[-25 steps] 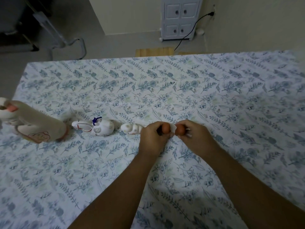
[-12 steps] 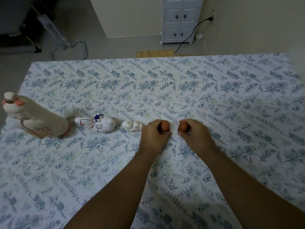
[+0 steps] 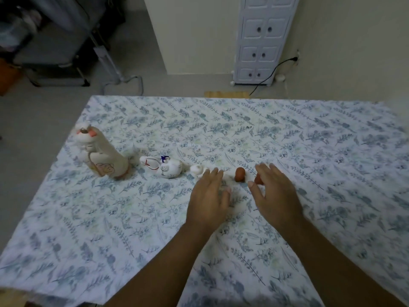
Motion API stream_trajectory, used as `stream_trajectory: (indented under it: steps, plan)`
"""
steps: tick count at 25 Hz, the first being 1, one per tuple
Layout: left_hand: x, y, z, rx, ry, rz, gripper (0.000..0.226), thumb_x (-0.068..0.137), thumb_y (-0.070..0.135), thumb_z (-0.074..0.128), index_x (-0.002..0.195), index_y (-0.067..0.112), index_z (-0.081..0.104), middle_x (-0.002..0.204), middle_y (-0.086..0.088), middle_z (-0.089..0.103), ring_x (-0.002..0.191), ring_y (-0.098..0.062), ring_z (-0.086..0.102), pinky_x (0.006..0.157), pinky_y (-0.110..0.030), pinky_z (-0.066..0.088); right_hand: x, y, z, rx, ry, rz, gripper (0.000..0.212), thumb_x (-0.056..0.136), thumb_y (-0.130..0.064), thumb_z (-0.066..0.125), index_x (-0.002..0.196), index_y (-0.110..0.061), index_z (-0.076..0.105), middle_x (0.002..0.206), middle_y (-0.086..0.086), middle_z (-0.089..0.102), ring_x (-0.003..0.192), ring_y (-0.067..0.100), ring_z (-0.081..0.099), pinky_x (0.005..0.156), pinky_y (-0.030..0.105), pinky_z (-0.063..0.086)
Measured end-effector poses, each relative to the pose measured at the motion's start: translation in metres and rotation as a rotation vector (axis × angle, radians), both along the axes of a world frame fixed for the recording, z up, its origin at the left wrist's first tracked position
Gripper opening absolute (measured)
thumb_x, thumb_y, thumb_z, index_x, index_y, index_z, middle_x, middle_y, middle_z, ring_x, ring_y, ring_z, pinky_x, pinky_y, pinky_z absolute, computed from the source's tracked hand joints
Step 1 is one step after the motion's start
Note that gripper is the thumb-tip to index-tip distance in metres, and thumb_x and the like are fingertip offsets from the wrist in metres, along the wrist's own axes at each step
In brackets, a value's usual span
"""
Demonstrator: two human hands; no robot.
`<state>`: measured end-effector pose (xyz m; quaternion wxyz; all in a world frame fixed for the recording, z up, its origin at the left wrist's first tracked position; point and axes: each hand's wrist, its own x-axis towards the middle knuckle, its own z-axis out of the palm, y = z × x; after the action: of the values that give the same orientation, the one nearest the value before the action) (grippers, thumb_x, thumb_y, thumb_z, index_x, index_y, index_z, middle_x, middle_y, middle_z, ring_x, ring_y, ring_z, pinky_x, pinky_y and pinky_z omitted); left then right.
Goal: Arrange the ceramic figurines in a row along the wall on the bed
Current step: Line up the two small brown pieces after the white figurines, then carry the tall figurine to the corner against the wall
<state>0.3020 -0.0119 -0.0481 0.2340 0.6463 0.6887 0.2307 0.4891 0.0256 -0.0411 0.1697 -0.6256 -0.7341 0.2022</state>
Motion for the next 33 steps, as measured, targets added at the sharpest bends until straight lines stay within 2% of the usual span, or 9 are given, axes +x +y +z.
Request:
stream_trajectory:
  steps: [6,18,20,22,24,25,27,29,33]
  plan:
    - [-0.076,-0.036,0.026,0.022,0.144,0.054,0.065,0.104,0.051,0.032,0.161,0.017,0.026,0.169,0.001,0.022,0.157,-0.014,0.009,0.123,-0.030,0.002,-0.087,-0.030,0.024,-0.004,-0.181,0.170,0.061,0.102,-0.047,0.035,0.155,-0.016,0.030,0.163,0.001,0.027,0.152,0.018,0.011,0.122,0.041,0.004]
    - [-0.322,-0.030,0.061,0.135,0.078,0.266,0.076,0.103,0.050,0.045,0.162,0.014,0.014,0.171,-0.001,0.009,0.157,-0.016,-0.001,0.127,-0.040,0.011,-0.344,-0.005,0.062,0.000,-0.210,0.283,0.078,0.098,-0.057,0.036,0.158,-0.013,0.011,0.167,0.002,0.008,0.153,0.017,-0.003,0.122,0.040,-0.001]
    - [-0.344,-0.007,0.060,0.043,0.042,0.220,0.080,0.102,0.050,0.047,0.162,0.013,0.010,0.172,-0.002,0.007,0.158,-0.018,-0.001,0.127,-0.042,0.011,-0.375,0.011,0.063,-0.139,-0.099,0.237,0.087,0.093,-0.051,0.057,0.157,-0.010,0.015,0.165,0.005,0.019,0.152,0.021,0.012,0.121,0.037,0.017]
    - [-0.358,0.012,0.057,-0.073,-0.049,0.150,0.081,0.099,0.050,0.053,0.161,0.013,0.017,0.170,-0.006,0.018,0.158,-0.025,0.007,0.126,-0.047,0.016,-0.394,0.023,0.057,-0.294,0.161,0.141,0.077,0.084,-0.034,0.076,0.145,-0.013,0.033,0.135,-0.003,0.055,0.124,0.010,0.054,0.093,0.015,0.045]
    - [-0.370,0.024,0.051,-0.115,-0.196,0.086,0.061,0.096,0.046,0.060,0.149,0.024,0.040,0.152,-0.006,0.049,0.144,-0.026,0.041,0.115,-0.049,0.037,-0.402,0.029,0.044,-0.337,0.312,0.081,0.064,0.079,-0.019,0.081,0.132,-0.024,0.046,0.100,-0.020,0.060,0.087,-0.010,0.062,0.060,0.000,0.043]
    - [-0.374,0.026,0.049,-0.120,-0.306,0.084,0.048,0.095,0.043,0.064,0.139,0.033,0.047,0.137,0.001,0.061,0.128,-0.016,0.057,0.105,-0.045,0.049,-0.402,0.030,0.038,-0.328,0.352,0.055,0.059,0.077,-0.017,0.081,0.125,-0.030,0.050,0.095,-0.021,0.061,0.083,-0.010,0.063,0.056,-0.001,0.042]
    - [-0.381,0.024,0.049,-0.121,-0.462,0.059,0.040,0.093,0.037,0.069,0.128,0.045,0.050,0.117,0.019,0.069,0.102,0.004,0.067,0.084,-0.026,0.059,-0.403,0.028,0.032,-0.308,0.461,0.010,0.056,0.073,-0.015,0.085,0.113,-0.037,0.053,0.098,-0.017,0.068,0.086,-0.006,0.067,0.063,0.005,0.050]
    - [-0.383,0.020,0.053,-0.108,-0.553,0.049,0.041,0.092,0.032,0.071,0.121,0.054,0.051,0.109,0.030,0.069,0.097,0.011,0.067,0.073,-0.013,0.056,-0.403,0.026,0.033,-0.331,0.573,-0.013,0.059,0.069,-0.010,0.088,0.110,-0.040,0.057,0.103,-0.014,0.071,0.095,0.002,0.070,0.077,0.022,0.059]
    - [-0.376,0.015,0.075,0.020,-0.615,0.090,0.046,0.088,0.038,0.073,0.120,0.063,0.052,0.114,0.037,0.065,0.104,0.014,0.063,0.076,-0.012,0.054,-0.398,0.014,0.056,-0.271,0.766,-0.037,0.066,0.068,-0.015,0.089,0.123,-0.036,0.060,0.111,-0.017,0.072,0.103,-0.003,0.067,0.091,0.029,0.056]
